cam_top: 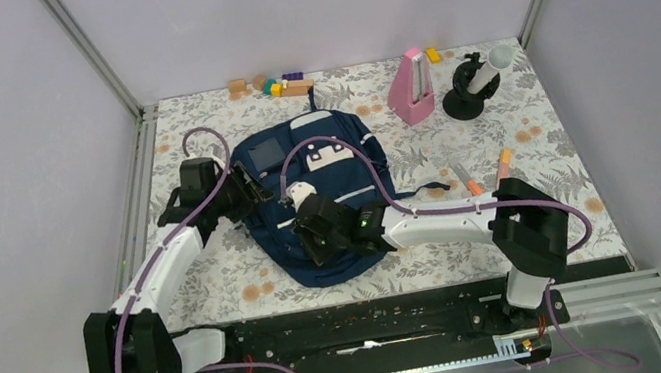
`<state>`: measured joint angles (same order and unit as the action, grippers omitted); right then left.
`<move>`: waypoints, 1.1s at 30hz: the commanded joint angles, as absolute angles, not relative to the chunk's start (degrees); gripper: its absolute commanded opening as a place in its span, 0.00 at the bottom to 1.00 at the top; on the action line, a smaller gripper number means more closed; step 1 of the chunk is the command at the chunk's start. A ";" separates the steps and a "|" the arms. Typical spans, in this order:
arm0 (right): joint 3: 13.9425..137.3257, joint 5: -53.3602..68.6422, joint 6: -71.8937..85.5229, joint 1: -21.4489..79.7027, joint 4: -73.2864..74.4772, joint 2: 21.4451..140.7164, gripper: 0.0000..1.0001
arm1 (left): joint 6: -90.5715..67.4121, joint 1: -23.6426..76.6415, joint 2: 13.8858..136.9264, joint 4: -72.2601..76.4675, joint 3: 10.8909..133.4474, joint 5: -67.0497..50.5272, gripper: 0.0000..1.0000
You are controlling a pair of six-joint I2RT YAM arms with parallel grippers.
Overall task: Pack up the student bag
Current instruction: Unzip the student bag at the center of the board.
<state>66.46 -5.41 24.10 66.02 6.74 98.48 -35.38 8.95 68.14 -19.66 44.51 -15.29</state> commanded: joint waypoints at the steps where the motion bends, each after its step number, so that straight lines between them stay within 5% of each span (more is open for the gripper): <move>1: 66.01 -4.52 24.70 67.02 5.50 95.80 0.00 | -31.79 8.70 71.98 -18.45 49.15 -19.68 0.51; 10: 65.99 -4.74 24.70 66.97 5.53 95.58 0.00 | -31.04 8.88 75.46 -17.35 49.26 -23.80 0.34; 16: 66.60 -4.52 24.79 66.97 5.94 95.75 0.00 | -31.22 9.46 75.87 -15.97 48.20 -26.40 0.00; 33: 77.67 -4.43 24.02 68.92 7.80 100.69 0.00 | -34.28 9.76 71.24 -12.85 44.85 -24.66 0.00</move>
